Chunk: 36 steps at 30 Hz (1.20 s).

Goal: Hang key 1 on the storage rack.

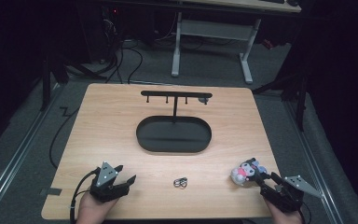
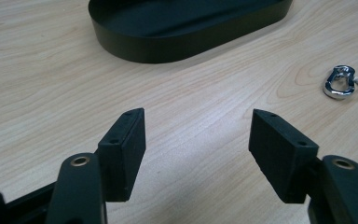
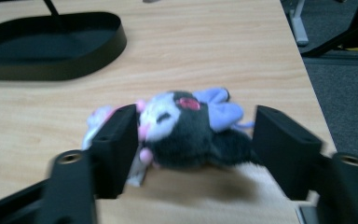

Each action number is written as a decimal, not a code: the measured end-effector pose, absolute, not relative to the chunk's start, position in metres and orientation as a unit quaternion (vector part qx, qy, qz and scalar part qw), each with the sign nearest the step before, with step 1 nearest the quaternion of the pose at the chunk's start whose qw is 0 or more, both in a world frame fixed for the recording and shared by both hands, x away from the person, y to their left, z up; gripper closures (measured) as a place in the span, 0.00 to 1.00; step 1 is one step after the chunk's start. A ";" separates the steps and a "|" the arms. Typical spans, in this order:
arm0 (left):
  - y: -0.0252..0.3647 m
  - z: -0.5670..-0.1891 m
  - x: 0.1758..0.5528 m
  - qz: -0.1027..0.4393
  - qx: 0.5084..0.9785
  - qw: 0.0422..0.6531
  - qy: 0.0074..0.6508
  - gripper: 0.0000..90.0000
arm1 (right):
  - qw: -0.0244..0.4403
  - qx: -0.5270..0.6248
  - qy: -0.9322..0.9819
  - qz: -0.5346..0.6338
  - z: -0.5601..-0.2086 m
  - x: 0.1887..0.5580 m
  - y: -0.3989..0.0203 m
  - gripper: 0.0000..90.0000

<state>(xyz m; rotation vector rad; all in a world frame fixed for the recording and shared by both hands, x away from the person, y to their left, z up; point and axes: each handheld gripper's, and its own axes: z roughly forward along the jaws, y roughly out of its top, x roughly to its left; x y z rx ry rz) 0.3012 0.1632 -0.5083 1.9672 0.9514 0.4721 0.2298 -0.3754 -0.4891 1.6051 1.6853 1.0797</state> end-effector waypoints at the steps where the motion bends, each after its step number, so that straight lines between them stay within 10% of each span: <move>1: 0.164 -0.508 0.303 0.190 0.791 0.438 0.383 0.41 | 0.284 0.597 0.635 0.401 -0.491 0.227 -0.377 0.46; 6: 0.163 -0.510 0.311 0.182 0.790 0.440 0.387 0.42 | 0.281 0.597 0.649 0.379 -0.499 0.222 -0.381 0.52; 15: 0.160 -0.513 0.310 0.181 0.797 0.433 0.380 0.42 | 0.262 0.603 0.663 0.358 -0.504 0.227 -0.387 0.99; 36: 0.209 -0.518 0.273 0.209 0.773 0.408 0.437 0.42 | 0.224 0.571 0.705 0.356 -0.516 0.300 -0.359 0.99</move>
